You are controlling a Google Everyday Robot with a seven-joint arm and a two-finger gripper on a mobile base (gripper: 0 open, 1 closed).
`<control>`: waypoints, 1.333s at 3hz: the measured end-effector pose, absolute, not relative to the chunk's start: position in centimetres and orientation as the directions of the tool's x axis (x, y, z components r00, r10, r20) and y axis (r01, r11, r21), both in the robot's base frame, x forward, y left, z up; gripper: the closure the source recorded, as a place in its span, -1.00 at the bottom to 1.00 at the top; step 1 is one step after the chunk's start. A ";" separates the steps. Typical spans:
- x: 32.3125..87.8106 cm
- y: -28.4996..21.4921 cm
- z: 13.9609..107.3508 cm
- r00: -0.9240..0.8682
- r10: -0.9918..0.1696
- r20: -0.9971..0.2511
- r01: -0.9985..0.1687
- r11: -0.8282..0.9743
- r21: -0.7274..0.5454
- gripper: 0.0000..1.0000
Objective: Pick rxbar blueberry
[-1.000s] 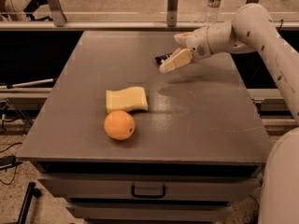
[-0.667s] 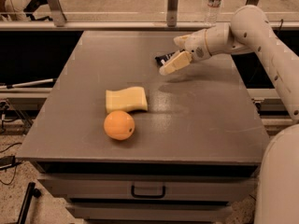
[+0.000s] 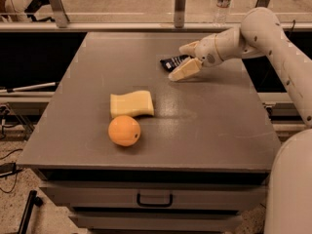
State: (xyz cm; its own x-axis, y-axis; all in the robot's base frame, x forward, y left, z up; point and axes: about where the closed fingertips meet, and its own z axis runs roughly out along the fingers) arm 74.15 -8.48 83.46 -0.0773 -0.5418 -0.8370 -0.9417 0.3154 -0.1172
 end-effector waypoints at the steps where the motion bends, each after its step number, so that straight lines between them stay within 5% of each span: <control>1: 73.8 -8.6 83.5 -0.051 -0.560 -0.827 -0.949 0.286 -0.134 -0.06; 3: 69.9 -9.2 85.4 0.049 -0.558 -0.829 -0.981 0.129 -0.144 0.88; 4: 65.8 -10.2 88.5 0.107 -0.425 -0.899 -0.990 0.038 -0.135 1.00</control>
Offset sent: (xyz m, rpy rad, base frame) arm -0.0325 -0.0158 0.0185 -0.0881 -0.0308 0.1806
